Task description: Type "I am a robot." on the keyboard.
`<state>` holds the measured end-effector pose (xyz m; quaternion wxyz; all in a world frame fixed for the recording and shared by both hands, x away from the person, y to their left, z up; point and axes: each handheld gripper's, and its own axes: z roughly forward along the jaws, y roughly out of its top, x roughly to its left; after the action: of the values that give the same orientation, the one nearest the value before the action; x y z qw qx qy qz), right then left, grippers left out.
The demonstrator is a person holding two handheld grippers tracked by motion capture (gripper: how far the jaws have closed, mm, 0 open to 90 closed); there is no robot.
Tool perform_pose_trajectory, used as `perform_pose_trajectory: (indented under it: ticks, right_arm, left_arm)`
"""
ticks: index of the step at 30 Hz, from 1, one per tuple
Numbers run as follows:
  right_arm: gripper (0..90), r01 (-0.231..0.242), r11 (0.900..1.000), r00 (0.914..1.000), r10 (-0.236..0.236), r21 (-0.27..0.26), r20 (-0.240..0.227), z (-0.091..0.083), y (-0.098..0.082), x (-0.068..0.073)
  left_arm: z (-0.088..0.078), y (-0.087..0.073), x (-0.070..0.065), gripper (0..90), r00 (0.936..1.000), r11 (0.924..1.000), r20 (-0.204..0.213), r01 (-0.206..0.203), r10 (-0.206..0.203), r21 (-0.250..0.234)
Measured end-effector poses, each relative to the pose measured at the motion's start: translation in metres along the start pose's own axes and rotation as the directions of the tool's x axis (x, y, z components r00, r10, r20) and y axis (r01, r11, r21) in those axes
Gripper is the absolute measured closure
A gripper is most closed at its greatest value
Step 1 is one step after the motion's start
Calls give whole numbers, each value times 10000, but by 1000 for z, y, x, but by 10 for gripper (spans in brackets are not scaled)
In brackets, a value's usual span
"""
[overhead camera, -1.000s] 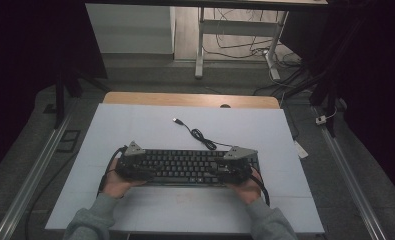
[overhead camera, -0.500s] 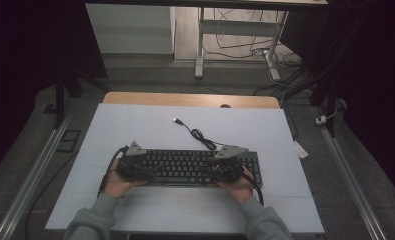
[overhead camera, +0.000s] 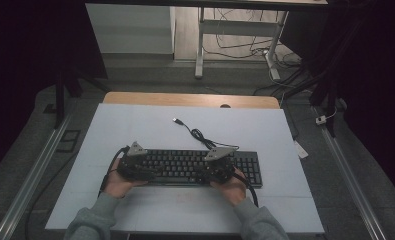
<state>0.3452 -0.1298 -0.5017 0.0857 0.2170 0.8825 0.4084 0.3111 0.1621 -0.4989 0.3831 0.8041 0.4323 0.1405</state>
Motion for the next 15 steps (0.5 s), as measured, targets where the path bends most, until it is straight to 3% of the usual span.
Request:
perform_pose_trajectory:
  ticks: [15]
  right_arm:
    - [895,35,9993,10000,-38,368,76,15,1,5]
  left_arm:
    - [2,0,-1,197,10000,9999,31,-42,42,128]
